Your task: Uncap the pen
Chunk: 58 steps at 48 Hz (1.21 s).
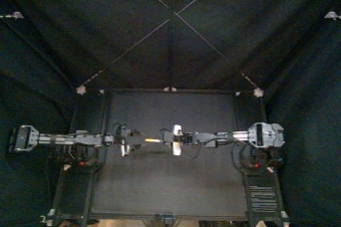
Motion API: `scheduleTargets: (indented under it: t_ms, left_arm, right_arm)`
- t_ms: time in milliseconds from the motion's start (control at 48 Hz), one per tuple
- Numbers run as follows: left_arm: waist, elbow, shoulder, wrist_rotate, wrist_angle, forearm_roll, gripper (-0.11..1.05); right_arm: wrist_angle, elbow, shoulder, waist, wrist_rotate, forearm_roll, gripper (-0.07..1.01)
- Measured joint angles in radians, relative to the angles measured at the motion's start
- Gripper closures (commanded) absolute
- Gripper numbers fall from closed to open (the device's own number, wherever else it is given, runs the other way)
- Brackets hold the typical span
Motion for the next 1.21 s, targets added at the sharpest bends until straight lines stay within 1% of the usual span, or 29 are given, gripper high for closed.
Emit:
scheduleTargets:
  t_ms: [42,125,229,333,562,604,625,646,792,979,1000,1021,1104,1167,1188,1208]
  left_arm:
    - [-0.006,-0.006,0.012,0.0000,0.002,0.000,0.04]
    - [-0.018,-0.017,0.043,0.0000,0.005,0.002,0.04]
    - [-0.028,-0.029,0.080,0.0000,0.012,0.000,0.04]
    - [-0.029,-0.032,0.104,0.0000,0.025,0.000,0.04]
    - [-0.031,-0.035,0.109,0.0000,0.048,-0.002,0.05]
    - [-0.032,-0.037,0.110,0.0000,0.049,-0.005,0.05]
    - [-0.032,-0.037,0.110,-0.0015,0.051,-0.006,0.05]
    - [-0.031,-0.037,0.109,0.0000,0.051,-0.008,0.06]
    - [-0.031,-0.043,0.110,0.0000,0.054,-0.021,0.06]
    - [-0.032,-0.057,0.123,0.0000,0.094,-0.025,0.06]
    - [-0.032,-0.058,0.126,-0.0015,0.100,-0.025,0.06]
    - [-0.031,-0.063,0.129,0.0000,0.106,-0.025,0.06]
    - [-0.032,-0.074,0.146,0.0000,0.126,-0.025,0.07]
    - [-0.032,-0.084,0.160,0.0000,0.137,-0.025,0.07]
    - [-0.032,-0.087,0.164,-0.0015,0.137,-0.025,0.07]
    - [-0.032,-0.091,0.167,0.0000,0.138,-0.025,0.07]
  right_arm:
    - [0.000,0.000,-0.002,0.009,-0.006,-0.009,0.47]
    - [0.000,0.000,-0.005,0.025,-0.003,-0.020,0.47]
    - [-0.002,0.000,-0.012,0.028,-0.005,-0.026,0.47]
    - [-0.005,0.000,-0.029,0.032,-0.005,-0.038,0.47]
    - [-0.005,0.003,-0.055,0.037,-0.005,-0.043,0.47]
    - [-0.008,0.003,-0.057,0.037,-0.005,-0.043,0.47]
    - [-0.008,0.003,-0.055,0.037,-0.005,-0.044,0.47]
    - [-0.009,0.003,-0.057,0.037,-0.005,-0.044,0.47]
    - [-0.011,0.003,-0.057,0.038,-0.005,-0.044,0.47]
    - [-0.011,0.003,-0.057,0.038,-0.005,-0.044,0.47]
    - [-0.011,0.003,-0.057,0.038,-0.005,-0.044,0.47]
    - [-0.011,0.003,-0.057,0.038,-0.005,-0.044,0.47]
    - [-0.011,0.003,-0.057,0.038,-0.005,-0.044,0.47]
    - [-0.011,0.003,-0.057,0.038,-0.005,-0.044,0.47]
    - [-0.011,0.003,-0.057,0.038,-0.005,-0.044,0.47]
    - [-0.011,0.003,-0.057,0.038,-0.005,-0.044,0.47]
